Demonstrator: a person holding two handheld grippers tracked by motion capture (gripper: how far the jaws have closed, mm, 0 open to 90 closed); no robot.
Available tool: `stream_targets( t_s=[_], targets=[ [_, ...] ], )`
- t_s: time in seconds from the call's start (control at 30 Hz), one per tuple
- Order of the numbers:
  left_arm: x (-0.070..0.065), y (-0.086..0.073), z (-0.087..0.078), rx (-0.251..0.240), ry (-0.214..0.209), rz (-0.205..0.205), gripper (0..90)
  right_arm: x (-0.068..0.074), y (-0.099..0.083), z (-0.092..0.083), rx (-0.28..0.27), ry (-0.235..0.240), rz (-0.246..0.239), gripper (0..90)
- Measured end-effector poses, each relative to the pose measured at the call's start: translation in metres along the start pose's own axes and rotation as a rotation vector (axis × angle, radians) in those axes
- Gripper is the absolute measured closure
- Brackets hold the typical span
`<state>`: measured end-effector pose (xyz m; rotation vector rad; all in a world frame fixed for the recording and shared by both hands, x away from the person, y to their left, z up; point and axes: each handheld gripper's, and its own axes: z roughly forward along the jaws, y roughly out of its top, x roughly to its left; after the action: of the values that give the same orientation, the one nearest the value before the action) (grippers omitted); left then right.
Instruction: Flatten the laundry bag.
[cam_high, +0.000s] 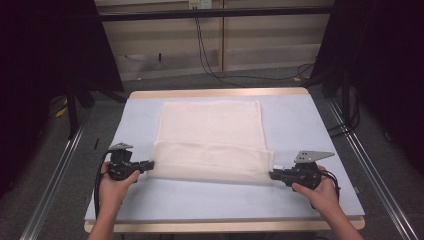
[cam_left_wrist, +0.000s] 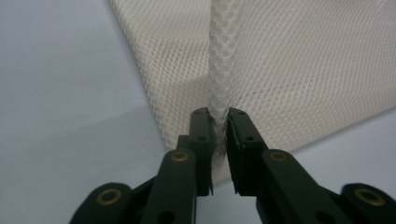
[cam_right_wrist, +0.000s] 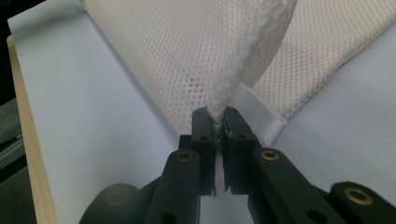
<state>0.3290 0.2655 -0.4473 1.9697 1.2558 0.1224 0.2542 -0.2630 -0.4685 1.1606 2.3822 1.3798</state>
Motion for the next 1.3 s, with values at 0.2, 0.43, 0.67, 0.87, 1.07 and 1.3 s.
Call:
stream_targets(
  t_s=[0.2,0.43,0.67,0.87,1.07,1.3],
  targets=[
    [0.001,0.013,0.01,-0.03,-0.005,-0.014,56.0,0.0,0.0,0.0,0.005,0.003,-0.007,84.6],
    [-0.003,0.023,0.023,-0.07,-0.067,0.019,58.7,0.0,0.0,0.0,0.008,0.003,-0.012,84.6],
    [-0.008,0.013,0.013,0.02,-0.092,0.054,82.9,0.002,0.001,-0.001,0.012,-0.01,-0.003,83.0],
    [-0.005,-0.001,0.001,0.036,-0.134,0.04,83.2,0.0,0.001,-0.007,0.011,-0.012,0.016,78.7],
    [-0.006,0.0,0.001,0.042,-0.121,0.057,83.0,-0.007,-0.004,-0.021,0.022,-0.008,-0.008,78.5],
    [-0.006,0.0,0.002,0.043,-0.13,0.061,82.8,-0.02,-0.005,-0.036,-0.024,-0.081,0.03,85.6]
  ],
)
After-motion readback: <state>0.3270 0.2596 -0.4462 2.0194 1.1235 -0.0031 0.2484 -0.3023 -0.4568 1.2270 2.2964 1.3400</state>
